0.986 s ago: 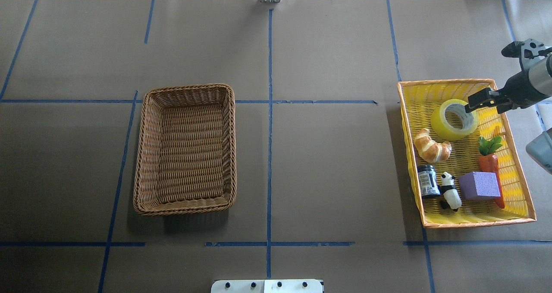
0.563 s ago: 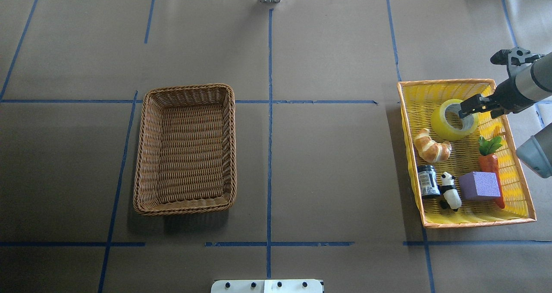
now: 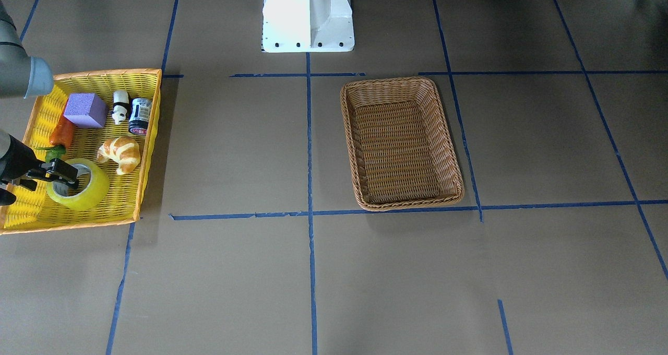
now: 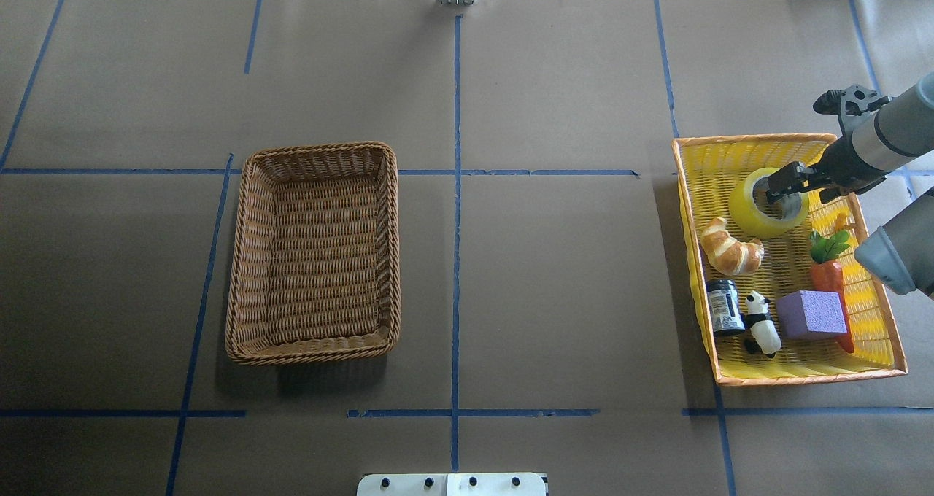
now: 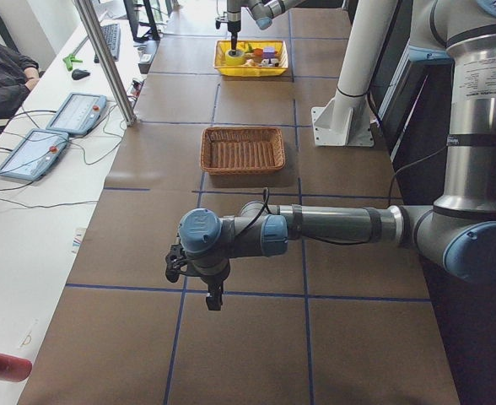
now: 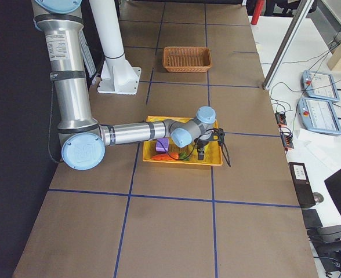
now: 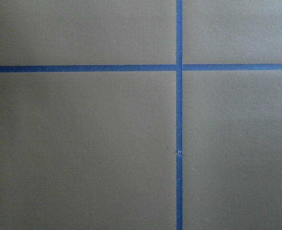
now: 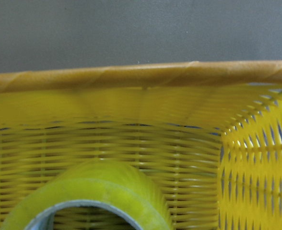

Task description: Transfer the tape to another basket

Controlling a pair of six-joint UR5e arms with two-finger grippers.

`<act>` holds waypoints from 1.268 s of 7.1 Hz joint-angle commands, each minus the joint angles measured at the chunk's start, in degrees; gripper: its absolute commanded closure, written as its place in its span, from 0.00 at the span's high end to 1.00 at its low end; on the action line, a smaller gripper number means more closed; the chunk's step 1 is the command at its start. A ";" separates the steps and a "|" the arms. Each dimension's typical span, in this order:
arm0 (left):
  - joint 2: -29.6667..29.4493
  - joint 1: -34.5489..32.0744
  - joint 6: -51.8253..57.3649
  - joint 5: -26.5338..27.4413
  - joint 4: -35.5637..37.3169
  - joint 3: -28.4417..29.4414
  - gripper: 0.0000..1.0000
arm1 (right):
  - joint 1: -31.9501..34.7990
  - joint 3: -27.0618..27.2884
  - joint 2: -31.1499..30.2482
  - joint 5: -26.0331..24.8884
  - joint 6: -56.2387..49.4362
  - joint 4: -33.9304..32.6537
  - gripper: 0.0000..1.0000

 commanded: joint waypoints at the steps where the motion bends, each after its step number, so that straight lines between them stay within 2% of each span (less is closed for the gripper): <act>1: 0.00 0.00 0.00 -0.07 0.09 -0.53 1.00 | -0.14 -0.41 0.19 0.12 0.01 0.00 0.66; 2: 0.09 0.00 0.00 -0.07 0.26 -0.71 1.00 | -0.14 -0.24 0.19 0.12 0.01 0.09 0.31; 3: 0.09 -0.09 0.00 -0.16 0.35 -0.79 1.00 | 0.04 0.02 0.10 0.21 -0.43 0.09 0.11; 4: 0.09 -0.09 0.00 -0.16 0.35 -0.88 1.00 | 0.04 0.20 -0.16 0.30 -0.43 0.09 0.02; 5: 0.09 -0.09 0.00 -1.46 0.44 -0.71 1.00 | 0.13 0.38 -0.25 0.39 -0.34 0.09 0.00; 8: 0.18 -0.09 0.00 -2.53 0.44 -1.14 1.00 | 5.73 5.10 -0.51 2.22 0.09 -0.17 0.00; 9: 0.18 -0.09 0.00 -2.44 0.35 -2.10 1.00 | 8.54 5.21 0.18 5.80 0.10 -0.09 0.00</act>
